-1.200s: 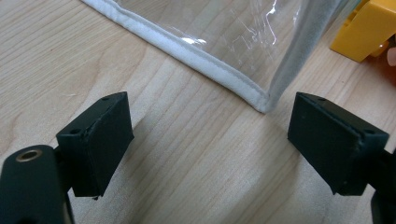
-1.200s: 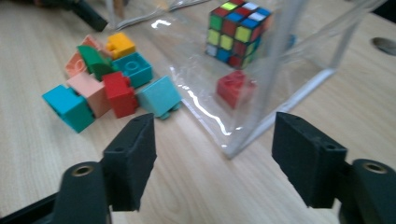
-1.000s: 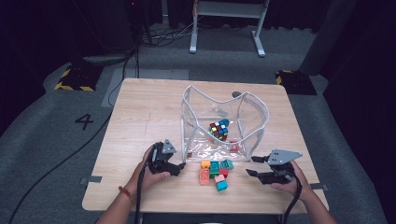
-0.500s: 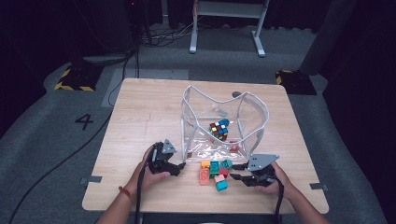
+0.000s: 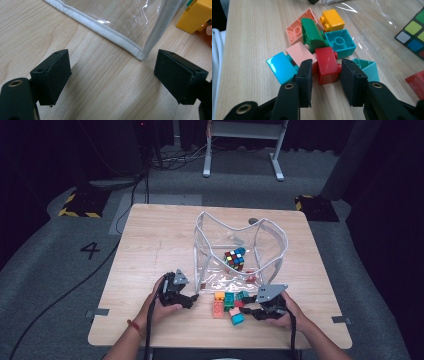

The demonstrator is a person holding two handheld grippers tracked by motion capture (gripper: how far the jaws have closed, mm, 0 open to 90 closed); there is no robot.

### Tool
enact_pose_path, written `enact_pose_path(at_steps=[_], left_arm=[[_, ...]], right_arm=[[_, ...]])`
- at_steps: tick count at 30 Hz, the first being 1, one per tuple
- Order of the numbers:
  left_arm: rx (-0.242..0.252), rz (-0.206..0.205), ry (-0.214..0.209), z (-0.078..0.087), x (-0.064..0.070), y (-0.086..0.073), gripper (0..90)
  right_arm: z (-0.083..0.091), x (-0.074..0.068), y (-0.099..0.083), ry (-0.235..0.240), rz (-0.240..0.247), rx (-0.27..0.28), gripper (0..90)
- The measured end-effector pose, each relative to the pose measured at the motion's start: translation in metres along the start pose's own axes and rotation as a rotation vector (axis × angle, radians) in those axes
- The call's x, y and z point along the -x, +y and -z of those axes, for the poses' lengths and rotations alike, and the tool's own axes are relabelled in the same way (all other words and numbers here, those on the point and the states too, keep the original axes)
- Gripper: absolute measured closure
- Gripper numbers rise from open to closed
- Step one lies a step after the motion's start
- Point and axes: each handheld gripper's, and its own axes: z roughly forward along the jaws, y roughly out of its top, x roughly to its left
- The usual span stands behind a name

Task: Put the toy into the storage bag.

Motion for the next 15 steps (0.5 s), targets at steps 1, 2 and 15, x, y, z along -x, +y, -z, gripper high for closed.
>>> enact_pose_path(at_steps=[1, 2, 15], left_arm=[[-0.001, -0.003, 0.0, 0.0001, -0.0002, 0.0001, 14.1], [0.001, 0.0, 0.0, -0.0001, 0.0, 0.0, 14.1], [-0.001, -0.001, 0.0, 0.0, -0.0001, 0.0, 14.1]], right_arm=[[-0.0019, 0.0016, -0.001, -0.002, 0.006, 0.007, 62.2], [-0.0026, 0.002, -0.0015, 0.001, 0.001, 0.007, 62.2], [-0.0078, -0.0003, -0.0038, -0.011, 0.009, -0.001, 67.8]])
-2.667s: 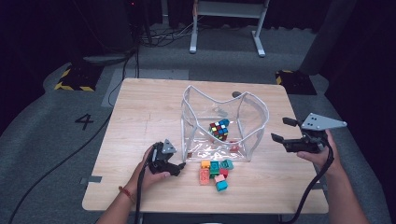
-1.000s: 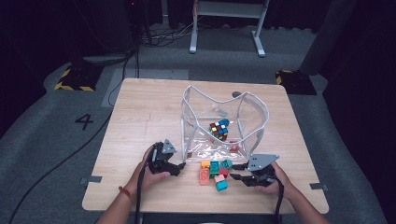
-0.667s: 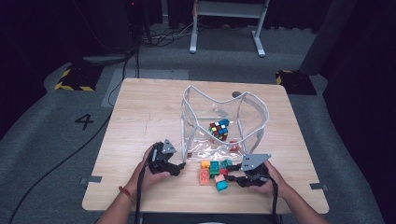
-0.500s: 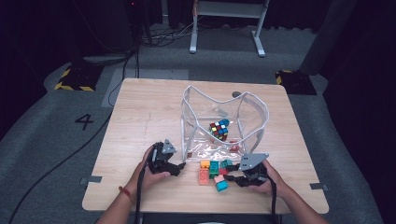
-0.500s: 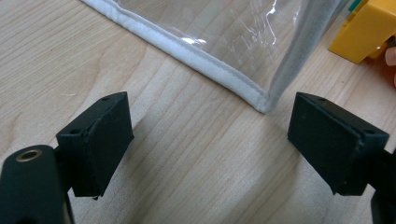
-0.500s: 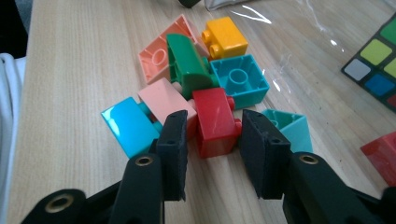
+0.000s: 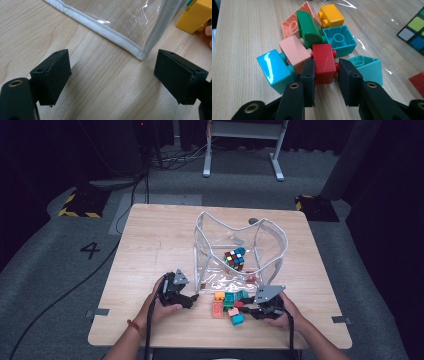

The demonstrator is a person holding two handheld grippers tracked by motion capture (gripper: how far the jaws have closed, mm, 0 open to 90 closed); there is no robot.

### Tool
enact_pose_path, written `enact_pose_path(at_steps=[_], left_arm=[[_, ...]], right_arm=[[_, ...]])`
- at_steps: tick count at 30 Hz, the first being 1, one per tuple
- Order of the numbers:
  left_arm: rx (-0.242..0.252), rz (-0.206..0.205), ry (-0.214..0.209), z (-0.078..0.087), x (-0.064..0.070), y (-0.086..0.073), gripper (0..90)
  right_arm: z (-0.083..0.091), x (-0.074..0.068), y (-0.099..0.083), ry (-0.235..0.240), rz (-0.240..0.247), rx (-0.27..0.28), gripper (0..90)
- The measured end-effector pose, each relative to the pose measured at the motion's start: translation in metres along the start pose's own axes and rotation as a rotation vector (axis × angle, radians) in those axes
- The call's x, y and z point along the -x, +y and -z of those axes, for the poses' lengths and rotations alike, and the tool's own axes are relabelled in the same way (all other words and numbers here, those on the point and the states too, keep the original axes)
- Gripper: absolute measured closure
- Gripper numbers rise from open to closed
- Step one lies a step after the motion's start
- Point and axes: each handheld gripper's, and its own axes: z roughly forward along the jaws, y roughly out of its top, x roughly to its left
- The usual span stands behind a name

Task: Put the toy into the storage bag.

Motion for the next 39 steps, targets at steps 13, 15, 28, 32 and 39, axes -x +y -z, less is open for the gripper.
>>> enact_pose_path(at_steps=[13, 15, 28, 32, 39], left_arm=[[0.001, 0.0, 0.0, 0.0, 0.0, 0.0, 14.1], [0.0, 0.0, 0.0, 0.0, 0.0, 0.0, 14.1], [0.001, 0.0, 0.0, 0.0, 0.0, 0.0, 14.1], [0.0, 0.0, 0.0, 0.0, 0.0, 0.0, 14.1], [0.0, -0.001, 0.0, 0.0, 0.0, 0.0, 14.0]], right_arm=[[0.032, 0.013, -0.013, -0.017, -0.024, 0.054, 67.9], [0.04, 0.015, -0.017, -0.027, -0.046, 0.062, 67.9], [0.085, 0.043, -0.045, -0.149, -0.143, 0.056, 68.0], [0.095, 0.053, -0.053, -0.19, -0.186, 0.06, 68.0], [0.113, 0.064, -0.06, -0.262, -0.23, 0.078, 68.0]])
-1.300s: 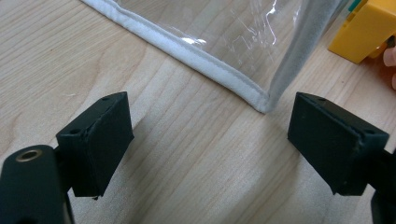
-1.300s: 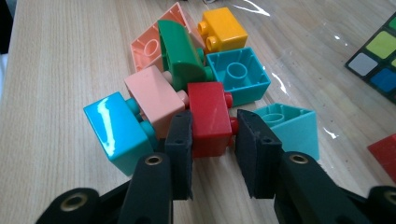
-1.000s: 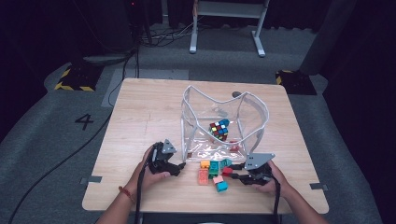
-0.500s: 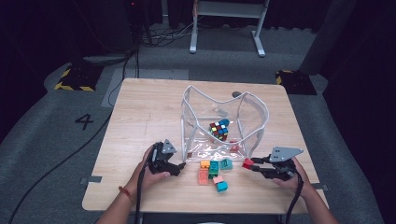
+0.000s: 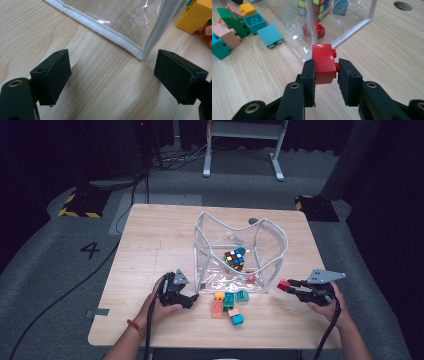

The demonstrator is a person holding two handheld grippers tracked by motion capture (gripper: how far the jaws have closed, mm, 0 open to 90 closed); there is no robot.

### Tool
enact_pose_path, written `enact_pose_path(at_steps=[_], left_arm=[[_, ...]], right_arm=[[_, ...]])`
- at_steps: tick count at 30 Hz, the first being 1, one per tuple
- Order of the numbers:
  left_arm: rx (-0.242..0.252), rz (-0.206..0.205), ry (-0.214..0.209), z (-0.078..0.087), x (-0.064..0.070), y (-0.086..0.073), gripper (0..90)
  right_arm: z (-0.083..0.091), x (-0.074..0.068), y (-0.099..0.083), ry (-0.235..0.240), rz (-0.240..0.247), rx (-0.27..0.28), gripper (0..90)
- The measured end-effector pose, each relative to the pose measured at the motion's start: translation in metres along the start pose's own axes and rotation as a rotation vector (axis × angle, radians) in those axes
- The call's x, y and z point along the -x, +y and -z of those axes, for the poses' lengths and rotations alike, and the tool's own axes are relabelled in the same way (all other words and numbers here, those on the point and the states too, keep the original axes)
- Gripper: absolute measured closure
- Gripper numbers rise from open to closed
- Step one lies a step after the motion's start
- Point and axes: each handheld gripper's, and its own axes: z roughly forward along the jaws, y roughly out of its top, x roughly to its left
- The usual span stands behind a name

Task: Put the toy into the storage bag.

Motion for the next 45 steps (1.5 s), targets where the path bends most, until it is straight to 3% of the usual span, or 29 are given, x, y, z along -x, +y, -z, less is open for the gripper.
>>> enact_pose_path(at_steps=[6, 13, 23, 31, 37, 45], left_arm=[[0.001, 0.002, 0.0, 0.0, 0.0, 0.0, 14.1], [0.0, 0.001, 0.001, 0.0, 0.0, 0.0, 14.1], [0.0, 0.001, 0.0, 0.0, 0.0, 0.0, 14.1], [0.001, -0.001, 0.0, 0.0, 0.0, 0.0, 14.1], [0.0, -0.001, 0.0, 0.0, 0.0, 0.0, 14.1], [0.001, 0.001, 0.0, 0.0, 0.0, 0.0, 14.0]], right_arm=[[0.008, 0.01, 0.005, -0.059, -0.026, 0.009, 68.1], [0.025, 0.03, 0.018, -0.119, -0.077, 0.072, 68.1], [0.034, 0.055, 0.06, -0.17, -0.078, 0.097, 68.1], [0.046, 0.066, 0.099, -0.215, -0.047, 0.124, 68.1], [0.054, 0.07, 0.118, -0.236, -0.029, 0.129, 68.1], [0.06, 0.069, 0.142, -0.229, 0.004, 0.149, 68.1]])
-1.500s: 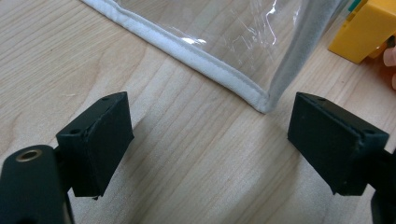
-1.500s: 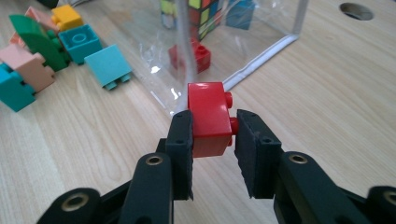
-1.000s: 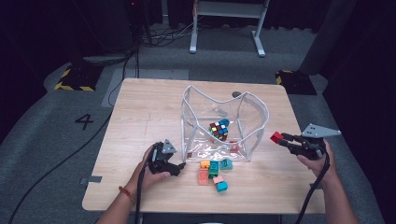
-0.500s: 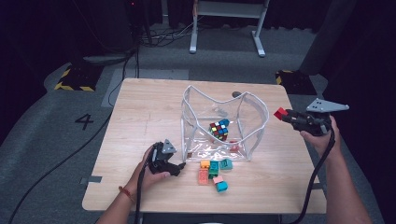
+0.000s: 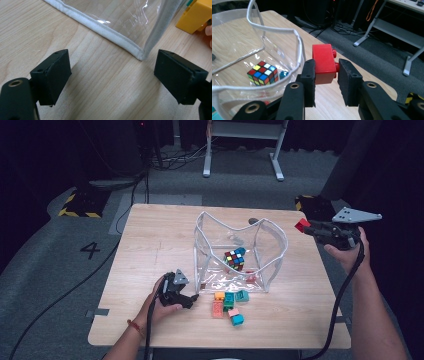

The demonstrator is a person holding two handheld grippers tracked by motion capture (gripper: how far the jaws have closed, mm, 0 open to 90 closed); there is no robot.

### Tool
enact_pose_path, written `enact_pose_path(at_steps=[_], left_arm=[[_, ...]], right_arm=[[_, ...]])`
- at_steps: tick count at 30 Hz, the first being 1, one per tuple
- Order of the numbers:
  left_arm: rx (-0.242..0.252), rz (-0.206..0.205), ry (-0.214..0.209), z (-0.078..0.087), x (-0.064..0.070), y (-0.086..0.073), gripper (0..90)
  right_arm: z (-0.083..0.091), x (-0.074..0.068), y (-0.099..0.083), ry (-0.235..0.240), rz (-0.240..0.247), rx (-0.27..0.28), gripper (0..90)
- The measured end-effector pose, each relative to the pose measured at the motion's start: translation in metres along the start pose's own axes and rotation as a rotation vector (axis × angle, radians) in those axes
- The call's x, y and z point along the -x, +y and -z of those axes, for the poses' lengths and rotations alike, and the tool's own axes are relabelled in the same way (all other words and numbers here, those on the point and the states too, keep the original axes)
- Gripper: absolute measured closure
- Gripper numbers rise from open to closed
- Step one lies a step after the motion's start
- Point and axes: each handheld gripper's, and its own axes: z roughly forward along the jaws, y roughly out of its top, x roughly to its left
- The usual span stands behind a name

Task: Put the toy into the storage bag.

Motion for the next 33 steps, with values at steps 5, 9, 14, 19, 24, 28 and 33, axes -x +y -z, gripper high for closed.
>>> enact_pose_path(at_steps=[5, 9, 14, 19, 24, 28, 33], left_arm=[[-0.001, -0.004, 0.0, 0.0, 0.0, 0.0, 14.0], [0.0, -0.003, -0.001, 0.0, 0.0, 0.0, 14.1], [-0.001, -0.003, 0.0, 0.0, 0.0, 0.0, 14.1], [-0.001, -0.001, 0.0, 0.0, 0.0, 0.0, 14.1], [0.0, -0.003, 0.0, 0.0, 0.0, 0.0, 14.1], [-0.001, 0.0, 0.0, 0.0, 0.0, 0.0, 14.0], [0.0, 0.0, 0.0, 0.0, 0.0, 0.0, 14.1]], right_arm=[[-0.002, -0.006, 0.014, 0.018, 0.016, 0.006, 68.1], [-0.005, -0.013, 0.024, 0.054, 0.036, 0.016, 68.1], [-0.011, -0.023, 0.031, 0.082, 0.055, 0.025, 68.1], [-0.019, -0.033, 0.036, 0.115, 0.063, 0.019, 68.1], [-0.027, -0.043, 0.04, 0.151, 0.079, 0.021, 68.1], [-0.034, -0.051, 0.043, 0.184, 0.086, 0.016, 68.1], [-0.045, -0.059, 0.046, 0.228, 0.115, -0.003, 68.1]])
